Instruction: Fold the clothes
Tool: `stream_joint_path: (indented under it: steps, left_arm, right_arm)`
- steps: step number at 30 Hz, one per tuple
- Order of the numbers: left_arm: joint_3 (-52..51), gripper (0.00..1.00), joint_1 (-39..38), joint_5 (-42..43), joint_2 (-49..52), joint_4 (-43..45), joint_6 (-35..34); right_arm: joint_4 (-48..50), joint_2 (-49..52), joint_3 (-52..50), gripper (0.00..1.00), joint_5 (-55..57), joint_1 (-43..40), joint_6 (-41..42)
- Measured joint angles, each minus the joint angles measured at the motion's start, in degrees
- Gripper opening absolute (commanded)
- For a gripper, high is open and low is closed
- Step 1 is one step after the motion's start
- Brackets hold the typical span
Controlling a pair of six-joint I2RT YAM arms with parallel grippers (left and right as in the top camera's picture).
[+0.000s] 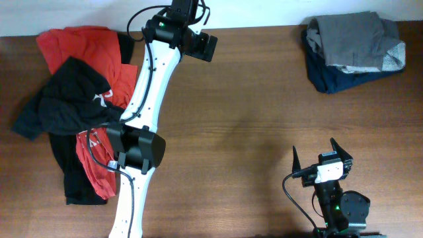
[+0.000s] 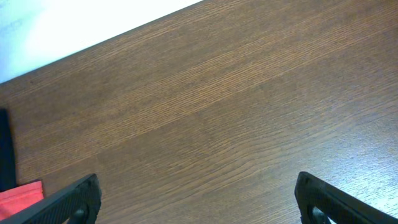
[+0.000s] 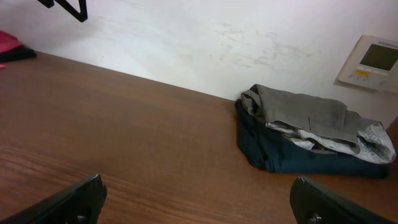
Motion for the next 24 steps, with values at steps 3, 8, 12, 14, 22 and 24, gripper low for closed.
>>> stream_joint_path:
  steps: [3, 8, 12, 14, 22, 24]
  left_arm:
    - [0.0, 0.99, 0.0, 0.0, 0.0, 0.0, 0.0]
    - [0.0, 0.99, 0.0, 0.0, 0.0, 0.0, 0.0]
    - [0.0, 0.99, 0.0, 0.0, 0.0, 0.0, 0.0]
    - [0.0, 0.99, 0.0, -0.3, 0.0, 0.0, 0.0]
    - [0.0, 0.99, 0.2, -3.4, 0.0, -0.6, 0.0]
    - [-0.2, 0.99, 0.6, -2.4, -0.4, 0.3, 0.0]
  right_arm:
    - [0.0, 0.0, 0.0, 0.99, 0.0, 0.0, 0.0]
    - [0.0, 0.0, 0.0, 0.99, 0.0, 0.0, 0.0]
    - [0.0, 0.0, 0.0, 0.99, 0.0, 0.0, 0.0]
    - [0.0, 0.0, 0.0, 0.99, 0.0, 0.0, 0.0]
    - [0.0, 0.0, 0.0, 0.99, 0.0, 0.0, 0.0]
    - [0.0, 0.0, 0.0, 0.99, 0.0, 0.0, 0.0]
